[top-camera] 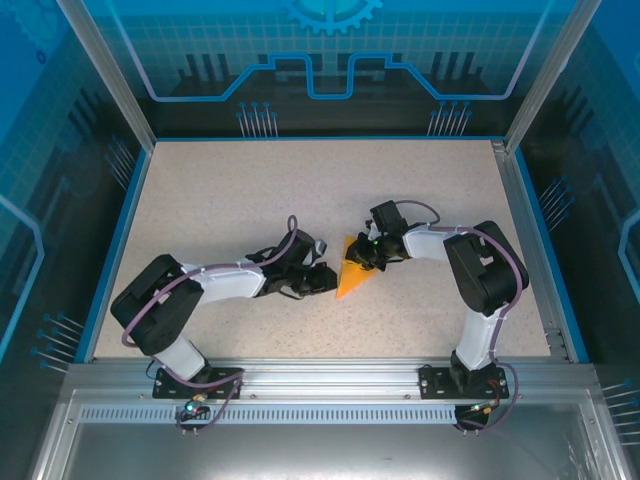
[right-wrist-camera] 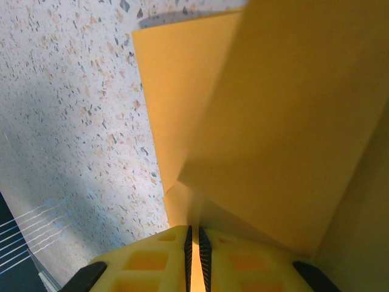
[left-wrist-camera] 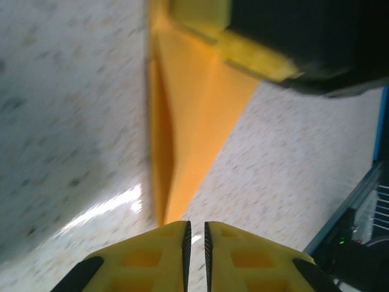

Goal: Fold a paper plane with a square sheet of paper (pick it up from the middle)
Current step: Fourth fold the wing at the center of the table.

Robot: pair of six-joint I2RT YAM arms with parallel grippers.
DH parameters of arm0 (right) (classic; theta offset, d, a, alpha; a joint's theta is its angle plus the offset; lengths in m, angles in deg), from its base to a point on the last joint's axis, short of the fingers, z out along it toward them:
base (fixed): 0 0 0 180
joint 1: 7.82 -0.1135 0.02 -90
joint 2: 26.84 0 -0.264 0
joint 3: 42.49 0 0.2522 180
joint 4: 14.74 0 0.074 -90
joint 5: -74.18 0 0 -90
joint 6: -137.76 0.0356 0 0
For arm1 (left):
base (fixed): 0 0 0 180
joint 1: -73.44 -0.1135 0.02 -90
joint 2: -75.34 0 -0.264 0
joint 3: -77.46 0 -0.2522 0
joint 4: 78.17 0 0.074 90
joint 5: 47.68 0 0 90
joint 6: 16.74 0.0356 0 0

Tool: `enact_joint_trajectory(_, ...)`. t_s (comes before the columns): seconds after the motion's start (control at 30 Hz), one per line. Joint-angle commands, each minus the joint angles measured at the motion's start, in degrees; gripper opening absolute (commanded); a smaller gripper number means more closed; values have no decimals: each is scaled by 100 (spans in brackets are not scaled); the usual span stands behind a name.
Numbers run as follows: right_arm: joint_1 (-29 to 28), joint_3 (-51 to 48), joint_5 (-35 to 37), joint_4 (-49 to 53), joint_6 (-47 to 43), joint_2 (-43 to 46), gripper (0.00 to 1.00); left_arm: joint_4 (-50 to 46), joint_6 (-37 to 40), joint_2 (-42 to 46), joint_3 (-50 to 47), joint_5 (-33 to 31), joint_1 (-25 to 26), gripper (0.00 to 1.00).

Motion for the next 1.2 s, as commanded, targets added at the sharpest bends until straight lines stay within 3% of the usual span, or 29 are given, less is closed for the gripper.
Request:
enact_joint_trajectory(0.0, -13, -220, 676, 676, -69, -509, 17, 434, -199, -358, 374, 150, -20, 17)
enact_joint_trajectory(0.17, -16, -220, 672, 677, -81, -523, 17, 848, -350, -805, 559, 378, -14, 18)
enact_joint_trajectory(0.43, -15, -186, 651, 694, -78, -486, 17, 306, -366, -1380, 811, 37, -19, 16)
enact_joint_trajectory(0.63, -6, -69, 603, 693, -143, -324, 18, -415, -332, -1656, 738, -391, -18, 7)
enact_joint_trajectory(1.0, 346, 678, 172, 804, -766, 394, 20, -458, -331, -1633, 76, -734, -14, 0)
enact_joint_trajectory(1.17, 181, 724, 52, 922, -1251, 591, 7, -409, -274, -1587, 97, -782, -14, 0)
